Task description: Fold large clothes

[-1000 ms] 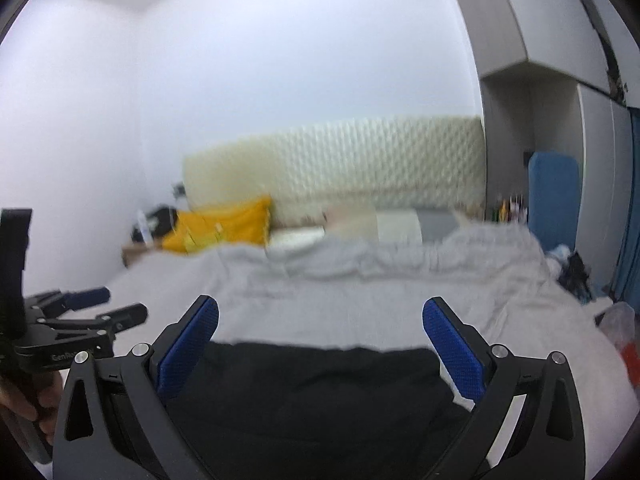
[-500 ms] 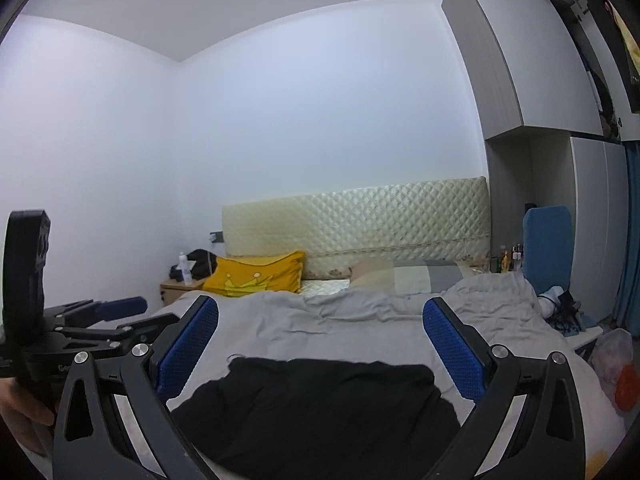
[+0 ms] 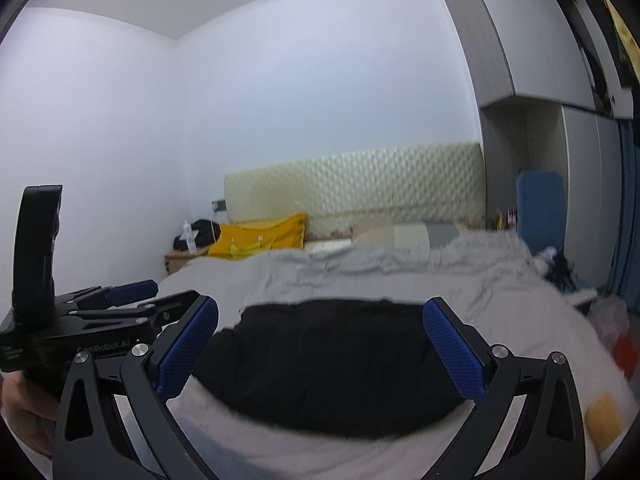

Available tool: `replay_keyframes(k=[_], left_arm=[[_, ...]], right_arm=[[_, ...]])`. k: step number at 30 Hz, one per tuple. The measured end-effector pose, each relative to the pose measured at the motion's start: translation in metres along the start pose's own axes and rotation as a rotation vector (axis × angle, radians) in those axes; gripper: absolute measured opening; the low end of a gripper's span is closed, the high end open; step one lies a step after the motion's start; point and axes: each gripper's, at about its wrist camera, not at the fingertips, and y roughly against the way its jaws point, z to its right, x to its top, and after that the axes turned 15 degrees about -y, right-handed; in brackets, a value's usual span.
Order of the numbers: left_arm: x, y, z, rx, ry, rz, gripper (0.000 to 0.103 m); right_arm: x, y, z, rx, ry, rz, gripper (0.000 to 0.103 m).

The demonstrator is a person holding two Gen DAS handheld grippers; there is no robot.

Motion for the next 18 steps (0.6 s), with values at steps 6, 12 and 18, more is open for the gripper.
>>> replay_keyframes(k=[6, 12, 18], left_arm=[[-0.026, -0.016, -0.002, 0.006, 0.013, -0.067, 0.081], [-0.045, -0.029, -0.010, 0.014, 0.042, -0.114, 0.081], [-0.052, -0.038, -0.011, 0.011, 0.052, -0.134, 0.081]], right_arm=[[-0.029, -0.005, 0.007, -0.033, -0.025, -0.062, 0.103], [-0.051, -0.015, 0.014, -0.072, -0.023, -0.104, 0.103], [-0.059, -0.020, 0.021, -0.093, -0.031, -0.111, 0.103]])
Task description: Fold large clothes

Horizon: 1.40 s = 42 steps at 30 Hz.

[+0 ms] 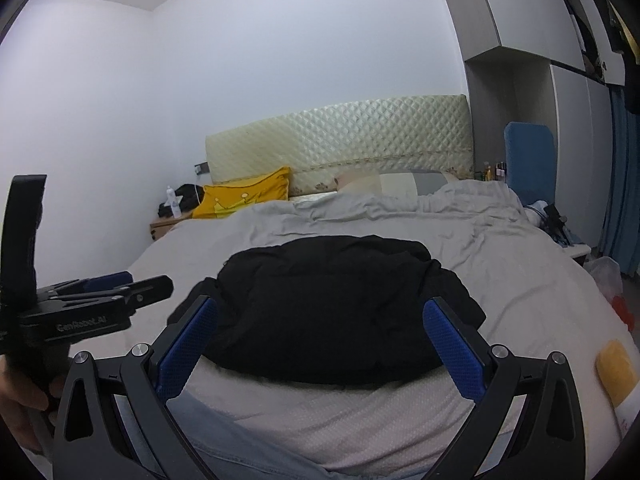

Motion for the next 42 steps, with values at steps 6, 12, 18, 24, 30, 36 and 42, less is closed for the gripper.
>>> replay_keyframes(k=[6, 12, 18, 24, 30, 36, 42], left_arm=[[-0.0054, -0.0056, -0.0050, 0.011, 0.013, -0.016, 0.081], [-0.0071, -0.0071, -0.0064, 0.017, 0.021, -0.027, 0.081], [-0.0086, -0.0077, -0.0069, 0.021, 0.019, -0.032, 0.081], [-0.0077, -0.0064, -0.0080, 0.022, 0.019, -0.032, 0.081], [-0.0082, -0.0058, -0.0062, 0.019, 0.012, -0.032, 0.081], [-0.0081, -0.0035, -0.0052, 0.025, 0.007, -0.027, 0.081], [-0.0086, -0.0035, -0.0047, 0.022, 0.016, -0.025, 0.081]], right_arm=[[-0.0033, -0.0051, 0.0053, -0.015, -0.012, -0.014, 0.103], [-0.0037, -0.0075, 0.0056, -0.027, -0.009, -0.022, 0.103], [-0.0044, -0.0074, 0.0043, -0.034, -0.003, -0.021, 0.103], [-0.0054, -0.0072, 0.0027, -0.035, 0.005, -0.026, 0.103], [-0.0054, -0.0071, 0.0026, -0.037, 0.006, -0.025, 0.103], [-0.0048, -0.0062, 0.0025, -0.043, 0.004, -0.020, 0.103], [-0.0060, -0.0044, 0.0012, -0.043, 0.008, -0.021, 0.103]])
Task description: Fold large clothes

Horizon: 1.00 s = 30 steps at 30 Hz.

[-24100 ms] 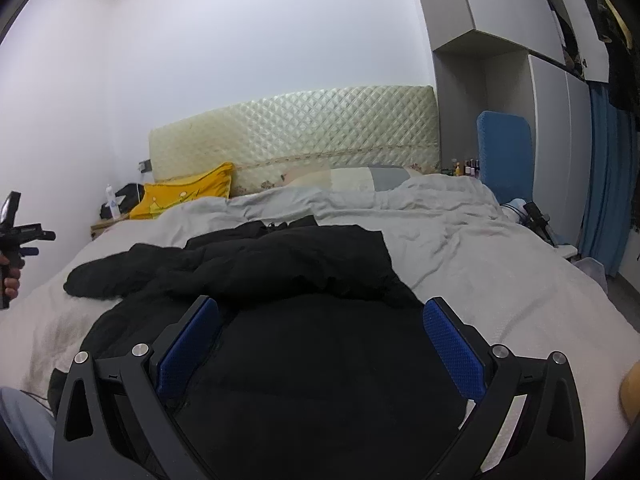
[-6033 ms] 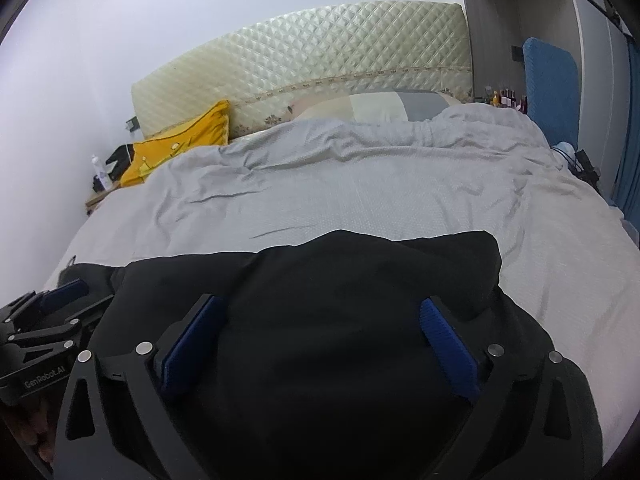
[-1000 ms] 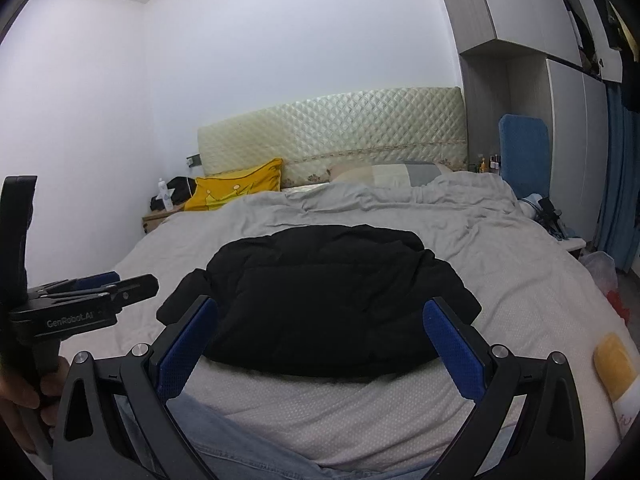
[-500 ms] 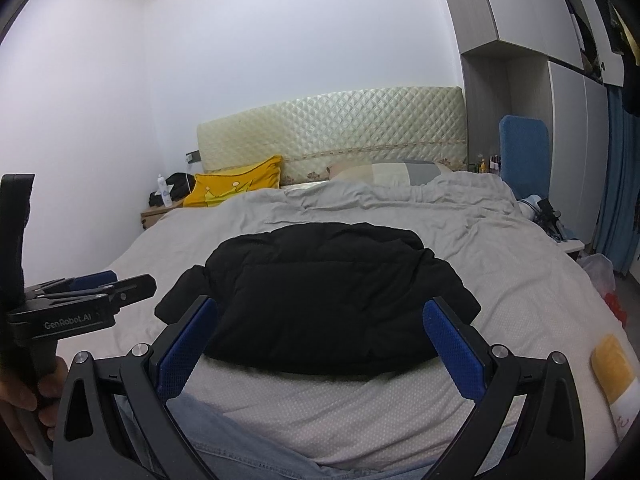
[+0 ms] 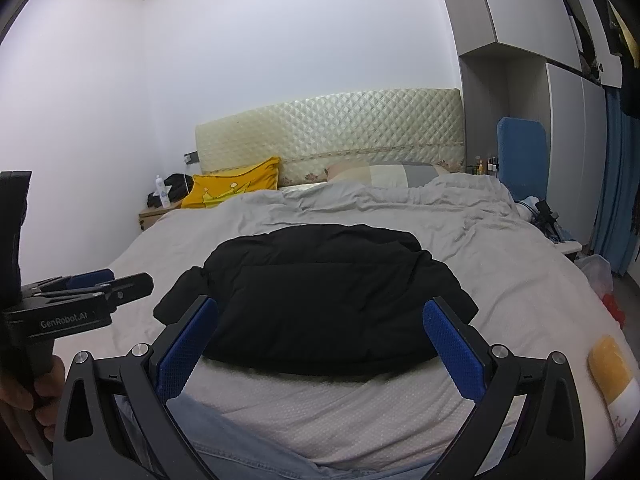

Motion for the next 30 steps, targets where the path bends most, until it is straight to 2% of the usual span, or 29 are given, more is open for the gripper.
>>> replay_keyframes(k=[30], left_arm=[[-0.0007, 0.0021, -0.0022, -0.012, 0.001, -0.003, 0.081]], right_arm=[[-0.0016, 0.0020, 0.0000, -0.011, 0.001, 0.003, 0.103]])
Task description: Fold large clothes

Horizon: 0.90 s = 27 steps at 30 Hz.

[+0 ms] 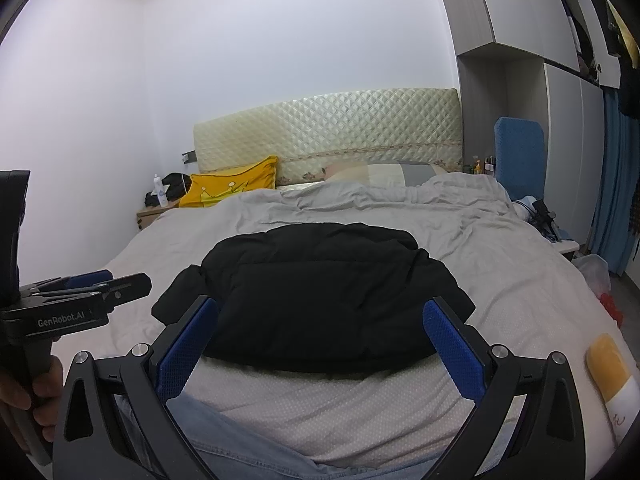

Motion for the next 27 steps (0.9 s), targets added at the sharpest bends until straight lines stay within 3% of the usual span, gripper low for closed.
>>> replay_keyframes(k=[27], left_arm=[[-0.0014, 0.0014, 0.0025, 0.000, 0.013, -0.004, 0.081]], right_arm=[[-0.0002, -0.0010, 0.0002, -0.007, -0.004, -0.005, 0.103]])
